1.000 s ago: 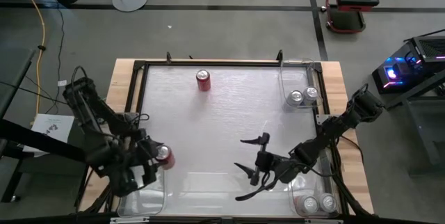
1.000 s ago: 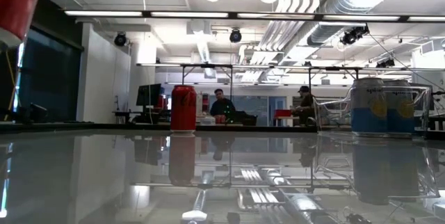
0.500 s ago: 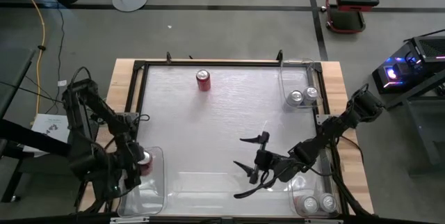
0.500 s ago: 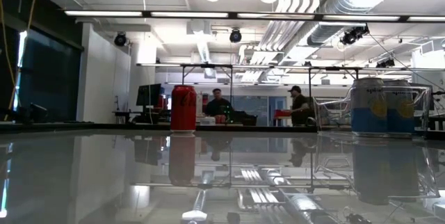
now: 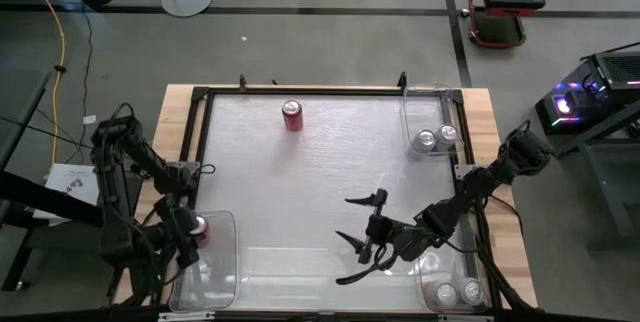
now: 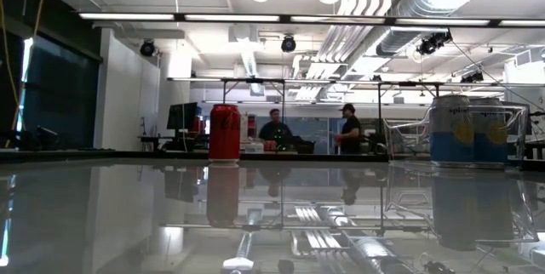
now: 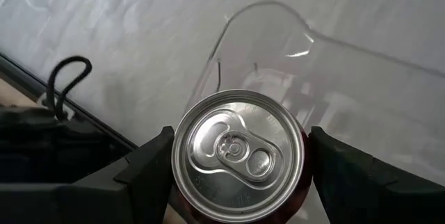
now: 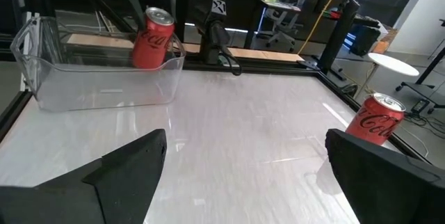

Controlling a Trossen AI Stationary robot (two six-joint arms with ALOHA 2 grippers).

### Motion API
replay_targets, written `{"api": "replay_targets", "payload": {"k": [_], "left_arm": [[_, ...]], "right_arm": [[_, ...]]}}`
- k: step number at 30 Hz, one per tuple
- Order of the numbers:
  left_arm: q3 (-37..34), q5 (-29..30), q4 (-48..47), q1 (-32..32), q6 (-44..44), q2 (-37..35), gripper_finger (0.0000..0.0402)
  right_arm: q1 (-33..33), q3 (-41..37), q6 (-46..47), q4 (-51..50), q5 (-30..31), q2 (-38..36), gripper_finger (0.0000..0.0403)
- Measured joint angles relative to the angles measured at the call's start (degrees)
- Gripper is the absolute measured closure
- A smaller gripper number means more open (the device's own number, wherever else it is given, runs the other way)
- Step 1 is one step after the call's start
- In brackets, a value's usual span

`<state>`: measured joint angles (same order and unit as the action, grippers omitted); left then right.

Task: Sort soda cans
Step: Put the bottom red-black soda can into the bottom left transparent bin

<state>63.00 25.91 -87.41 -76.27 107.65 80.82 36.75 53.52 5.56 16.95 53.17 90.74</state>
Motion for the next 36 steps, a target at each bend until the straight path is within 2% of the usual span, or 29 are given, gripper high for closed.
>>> {"api": "replay_targets", "payload": {"k": [7,11,17,29,36], "left_arm": [[-4.44,-3.19,4.51,-1.92,1.86,0.02,0.0123],[-6.01,-2.24,5.79,-1.92,1.77,-0.15,0.0123],[-6.07,-2.86,6.24,-2.22,1.61,-0.13,0.0118],[-5.01,-7.08,9.49,-5.36,5.07,0.04,0.0068],[-2.35,-7.89,4.32,-5.42,6.12,0.02,0.0065]], "right_arm": [[0.00,0.00,0.44,0.00,0.00,0.00,0.0020],[0.00,0.00,0.63,0.02,0.00,0.00,0.0020],[0.00,0.00,1.10,0.17,0.00,0.00,0.0020],[0.00,0.00,1.51,0.00,0.00,0.00,0.0020],[0.00,0.00,1.51,0.00,0.01,0.00,0.0020]]}}
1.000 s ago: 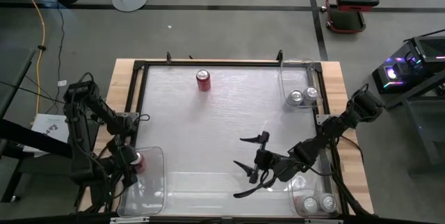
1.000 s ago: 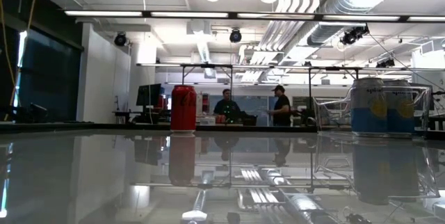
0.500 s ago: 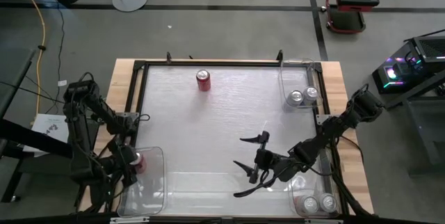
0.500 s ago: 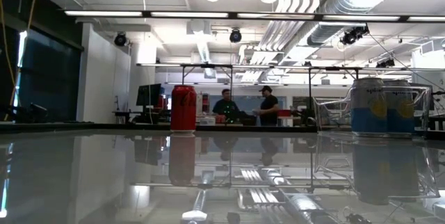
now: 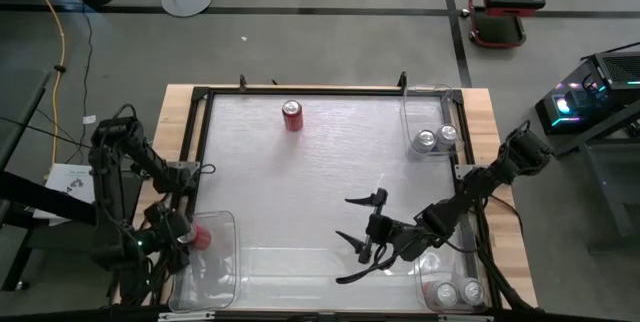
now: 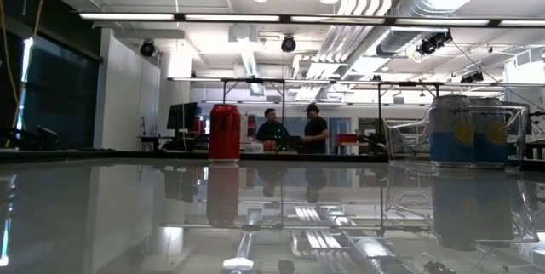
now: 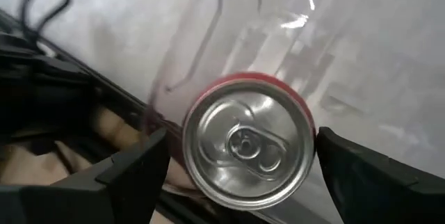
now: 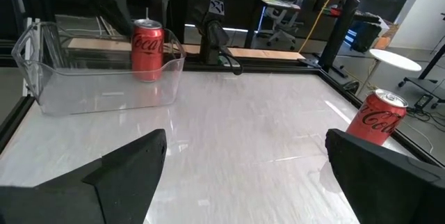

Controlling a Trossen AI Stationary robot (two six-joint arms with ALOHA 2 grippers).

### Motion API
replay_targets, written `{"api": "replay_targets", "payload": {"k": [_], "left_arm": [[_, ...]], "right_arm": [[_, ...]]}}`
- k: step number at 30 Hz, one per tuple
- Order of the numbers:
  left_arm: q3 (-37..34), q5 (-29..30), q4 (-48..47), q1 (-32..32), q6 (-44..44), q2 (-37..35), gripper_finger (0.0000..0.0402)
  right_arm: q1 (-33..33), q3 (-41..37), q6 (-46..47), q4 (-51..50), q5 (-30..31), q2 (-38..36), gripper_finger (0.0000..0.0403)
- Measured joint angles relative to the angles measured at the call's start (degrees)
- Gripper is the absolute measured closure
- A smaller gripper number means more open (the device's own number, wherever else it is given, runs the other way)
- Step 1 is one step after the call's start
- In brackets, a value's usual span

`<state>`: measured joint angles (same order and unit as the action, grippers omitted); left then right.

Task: Sort soda cans
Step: Put the bottom red-black soda can into the bottom left transparent bin, then put the red-black soda can into the bottom left transparent bin

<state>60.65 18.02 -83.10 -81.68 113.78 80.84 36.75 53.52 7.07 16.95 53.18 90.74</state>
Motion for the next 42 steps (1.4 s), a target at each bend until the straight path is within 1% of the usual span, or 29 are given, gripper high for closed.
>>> {"api": "replay_targets", "payload": {"k": [5,9,11,13,16,21,23,26,28,30,31,34,35,37,40,42], "left_arm": [[4.57,0.45,-7.00,0.34,0.04,-0.05,0.0065],[7.14,2.08,-6.83,1.58,-2.34,-0.74,0.0064],[8.22,4.16,-6.90,2.73,-3.50,-0.95,0.0064],[9.17,8.82,-6.86,4.26,-5.42,-0.96,0.0064],[10.59,18.40,-6.83,7.48,-10.70,-0.98,0.0064],[11.80,33.51,-6.65,15.27,-19.19,-1.35,0.0064],[11.80,36.49,-5.58,19.82,-24.42,-2.04,0.0064],[11.77,38.39,-0.98,27.82,-36.74,-2.83,0.0064],[11.77,38.38,4.15,34.17,-47.51,-3.40,0.0064],[11.68,36.76,10.24,41.38,-58.96,-4.01,0.0064],[11.22,34.90,14.30,45.18,-65.34,-4.44,0.0064],[8.01,26.02,28.37,58.05,-84.01,-6.17,0.0064],[6.80,23.28,32.37,62.61,-88.71,-6.58,0.0064],[4.72,19.35,38.77,72.05,-95.41,-7.18,0.0064],[3.02,16.85,46.40,84.88,-100.77,-7.01,0.0064],[1.93,13.76,52.36,91.70,-103.23,-6.17,0.0064]], "right_arm": [[0.00,0.00,-0.01,0.00,0.00,0.00,0.0020],[0.00,0.00,-0.01,-0.02,-0.01,0.00,0.0020],[-0.03,0.00,-0.02,-0.03,0.00,0.00,0.0020],[-0.09,0.00,-0.48,-0.02,0.00,0.00,0.0020],[-0.11,0.00,-0.63,-0.03,-0.02,0.00,0.0020],[-0.11,0.00,-1.07,-0.02,-0.02,0.00,0.0020],[-0.11,0.00,-1.28,-0.02,-0.30,0.00,0.0020],[-0.13,0.00,-2.35,-0.04,-2.86,0.00,0.0020],[-0.12,0.00,-2.58,-0.03,-3.32,0.00,0.0020],[-0.06,0.00,-2.58,-0.04,-3.34,0.00,0.0020],[0.02,0.00,-2.58,-0.07,-3.36,0.00,0.0020],[0.16,0.00,-2.51,-0.36,-3.53,0.00,0.0020],[0.27,0.00,-2.21,-0.55,-3.52,0.00,0.0020],[0.54,0.00,-1.45,-1.26,-3.51,0.00,0.0020],[1.04,0.00,0.46,-2.67,-3.58,0.00,0.0020],[1.36,0.00,1.51,-3.68,-3.58,0.00,0.0020]]}}
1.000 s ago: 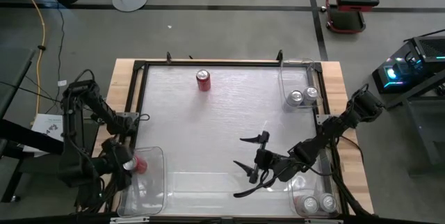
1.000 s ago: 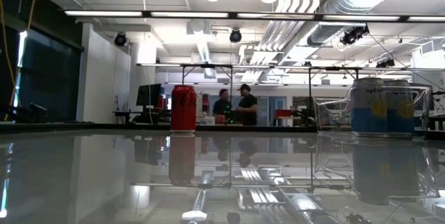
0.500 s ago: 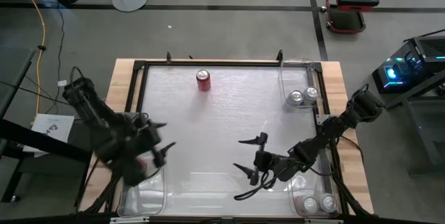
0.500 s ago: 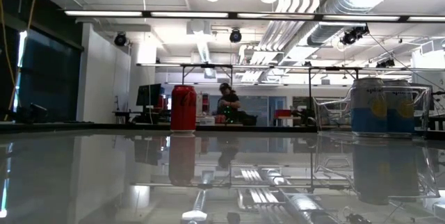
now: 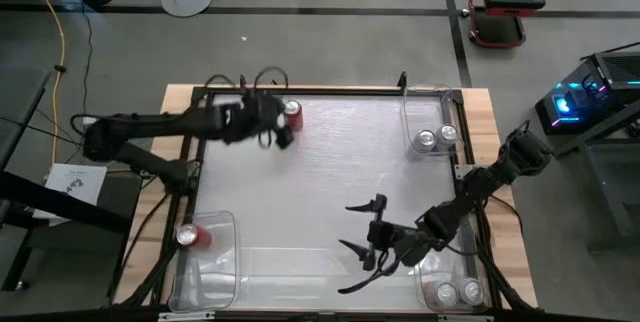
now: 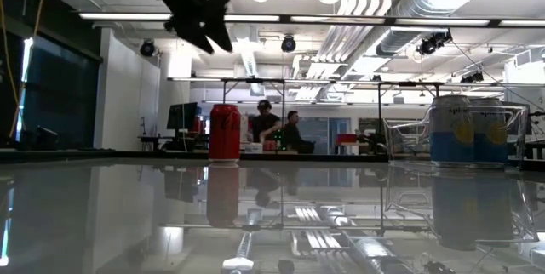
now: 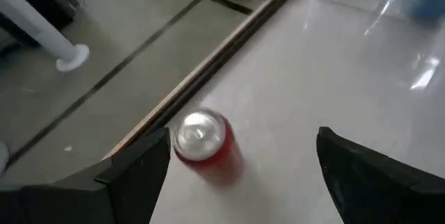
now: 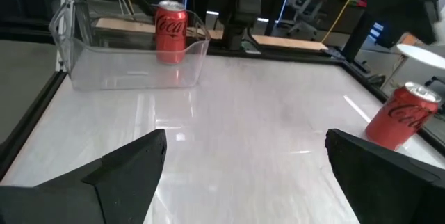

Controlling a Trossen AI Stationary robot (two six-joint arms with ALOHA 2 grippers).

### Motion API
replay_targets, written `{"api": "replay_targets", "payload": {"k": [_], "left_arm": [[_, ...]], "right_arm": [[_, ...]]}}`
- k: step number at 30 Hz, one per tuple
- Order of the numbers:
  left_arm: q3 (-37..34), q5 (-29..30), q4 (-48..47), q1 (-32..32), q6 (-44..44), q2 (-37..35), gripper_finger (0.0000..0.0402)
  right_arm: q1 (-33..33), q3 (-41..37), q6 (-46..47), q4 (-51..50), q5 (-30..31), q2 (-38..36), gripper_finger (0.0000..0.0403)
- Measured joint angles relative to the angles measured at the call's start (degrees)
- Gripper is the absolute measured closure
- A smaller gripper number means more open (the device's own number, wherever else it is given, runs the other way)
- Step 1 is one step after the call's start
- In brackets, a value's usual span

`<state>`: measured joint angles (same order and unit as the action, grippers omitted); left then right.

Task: Sort soda cans
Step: Put the red-black soda can into the bottom left transparent bin

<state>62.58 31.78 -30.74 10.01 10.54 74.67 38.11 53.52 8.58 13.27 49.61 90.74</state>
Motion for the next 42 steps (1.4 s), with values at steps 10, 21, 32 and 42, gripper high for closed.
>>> {"api": "replay_targets", "payload": {"k": [10,21,32,42], "left_arm": [[-1.50,-17.95,17.68,18.51,-1.77,8.40,0.0064],[-1.50,-15.86,17.88,21.28,4.24,18.05,0.0064],[-1.48,-16.27,17.21,20.95,5.41,22.42,0.0064],[-1.48,-16.21,14.50,20.65,5.38,22.45,0.0073]], "right_arm": [[0.19,0.00,2.16,-0.51,0.08,0.00,0.0020],[0.19,0.00,2.99,-0.78,0.09,0.00,0.0020],[0.19,0.00,3.36,-1.00,0.08,0.00,0.0020],[0.19,0.00,3.58,-1.26,-0.09,-0.01,0.0020]]}}
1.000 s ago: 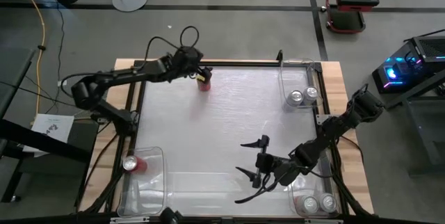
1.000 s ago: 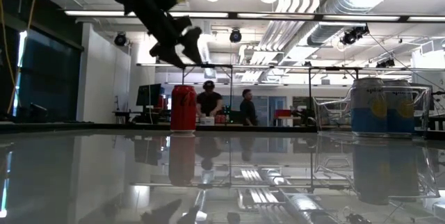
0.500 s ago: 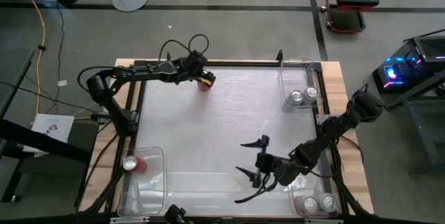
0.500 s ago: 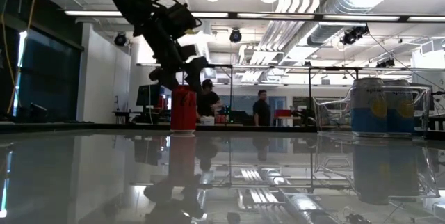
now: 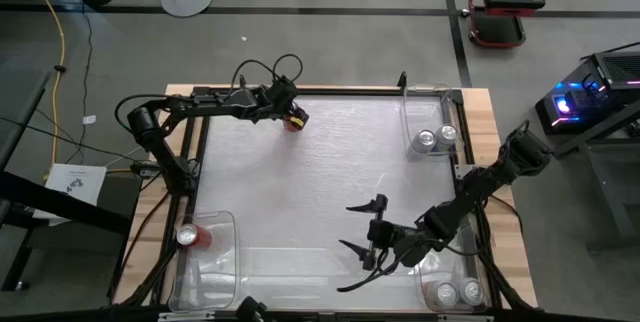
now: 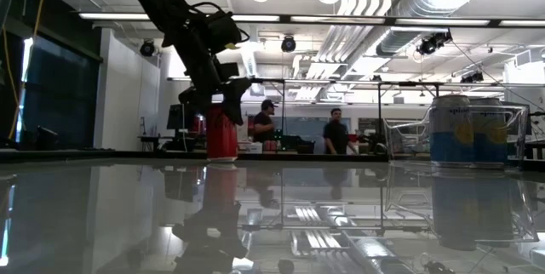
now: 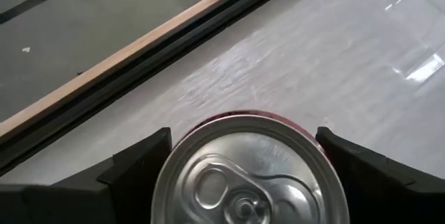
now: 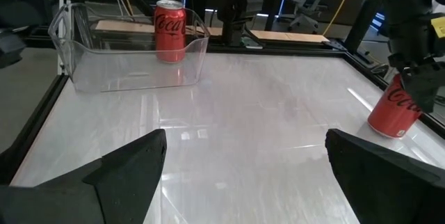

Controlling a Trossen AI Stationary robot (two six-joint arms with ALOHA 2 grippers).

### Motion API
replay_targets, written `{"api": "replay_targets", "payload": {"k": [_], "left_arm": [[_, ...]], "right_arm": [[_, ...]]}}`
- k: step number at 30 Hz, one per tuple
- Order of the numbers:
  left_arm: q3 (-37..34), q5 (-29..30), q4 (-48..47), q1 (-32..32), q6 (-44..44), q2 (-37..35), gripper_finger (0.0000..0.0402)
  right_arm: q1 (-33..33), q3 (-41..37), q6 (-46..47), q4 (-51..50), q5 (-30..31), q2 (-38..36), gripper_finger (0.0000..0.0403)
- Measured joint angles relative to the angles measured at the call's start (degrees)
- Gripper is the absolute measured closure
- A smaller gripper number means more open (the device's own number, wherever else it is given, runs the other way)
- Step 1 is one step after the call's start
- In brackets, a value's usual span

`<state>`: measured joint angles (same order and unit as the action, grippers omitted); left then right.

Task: Sort soda cans
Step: Put the red-black soda can into the bottom left transparent bin

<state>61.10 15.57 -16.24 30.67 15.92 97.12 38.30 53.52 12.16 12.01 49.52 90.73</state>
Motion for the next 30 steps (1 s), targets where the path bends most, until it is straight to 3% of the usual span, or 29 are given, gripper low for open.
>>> {"api": "replay_targets", "payload": {"k": [5,11,17,25,30], "left_arm": [[0.00,0.37,-0.32,-1.25,-1.43,0.00,0.0113],[-0.17,3.31,-2.38,-5.51,-4.03,-2.34,0.0115],[3.63,7.46,-15.95,-13.12,-5.75,-10.17,0.0115],[8.05,2.30,-28.62,-36.53,7.51,-22.15,0.0115],[9.60,8.81,-33.35,-56.20,24.74,-25.47,0.0115]], "right_arm": [[0.00,0.00,0.02,-0.03,0.00,0.01,0.0020],[0.00,0.00,0.02,-0.23,0.00,-0.01,0.0020],[0.00,0.00,-0.13,-0.24,0.00,-0.01,0.0020],[0.00,0.00,-0.15,-0.53,0.00,0.01,0.0020],[0.00,0.02,-0.17,-0.63,0.00,-0.01,0.0020]]}}
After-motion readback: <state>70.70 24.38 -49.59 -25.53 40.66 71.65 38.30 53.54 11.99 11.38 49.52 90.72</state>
